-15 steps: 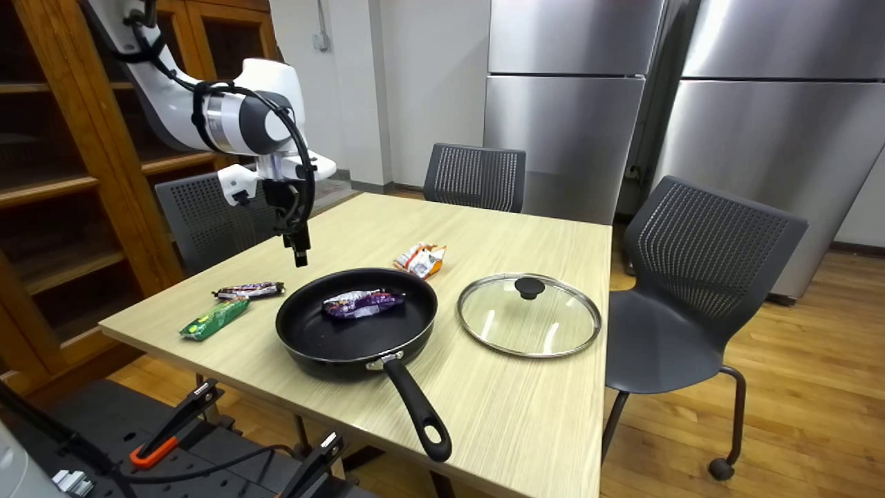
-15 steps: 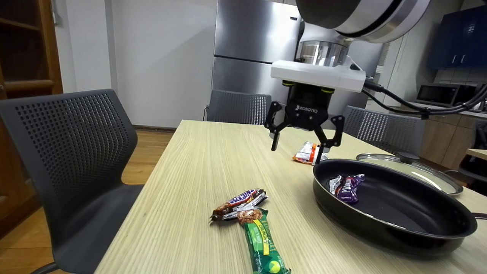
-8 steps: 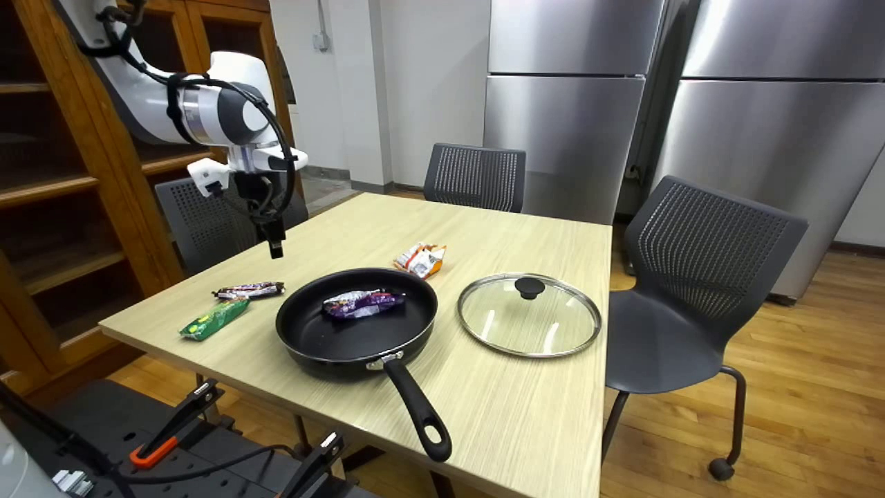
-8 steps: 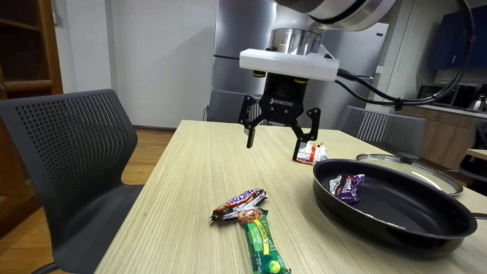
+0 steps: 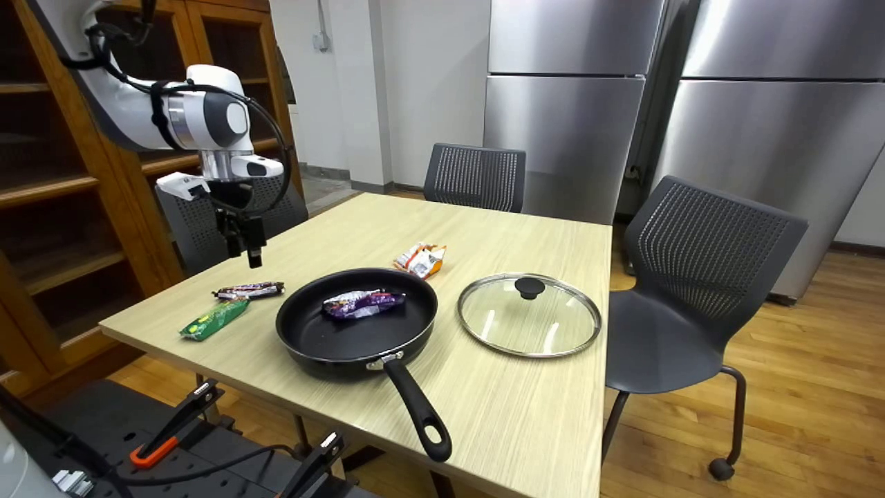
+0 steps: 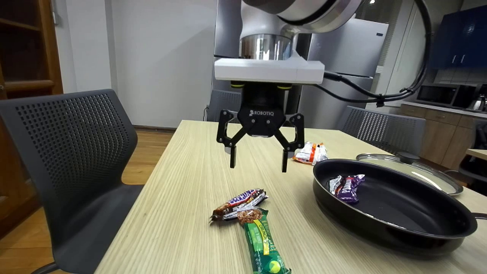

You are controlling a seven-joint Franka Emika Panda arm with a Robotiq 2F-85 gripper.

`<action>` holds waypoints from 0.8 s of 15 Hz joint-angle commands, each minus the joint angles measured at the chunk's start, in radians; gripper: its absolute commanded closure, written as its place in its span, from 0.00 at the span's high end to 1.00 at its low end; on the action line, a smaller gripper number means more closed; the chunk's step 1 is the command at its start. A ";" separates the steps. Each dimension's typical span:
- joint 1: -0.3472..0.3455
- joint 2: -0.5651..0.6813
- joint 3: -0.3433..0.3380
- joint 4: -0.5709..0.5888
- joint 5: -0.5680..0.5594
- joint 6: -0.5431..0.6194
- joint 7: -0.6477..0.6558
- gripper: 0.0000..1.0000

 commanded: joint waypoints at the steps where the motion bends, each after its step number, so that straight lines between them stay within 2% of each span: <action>1: 0.001 0.038 0.031 0.045 -0.037 -0.050 -0.078 1.00; 12: 0.012 0.086 0.041 -0.009 -0.041 -0.030 -0.290 1.00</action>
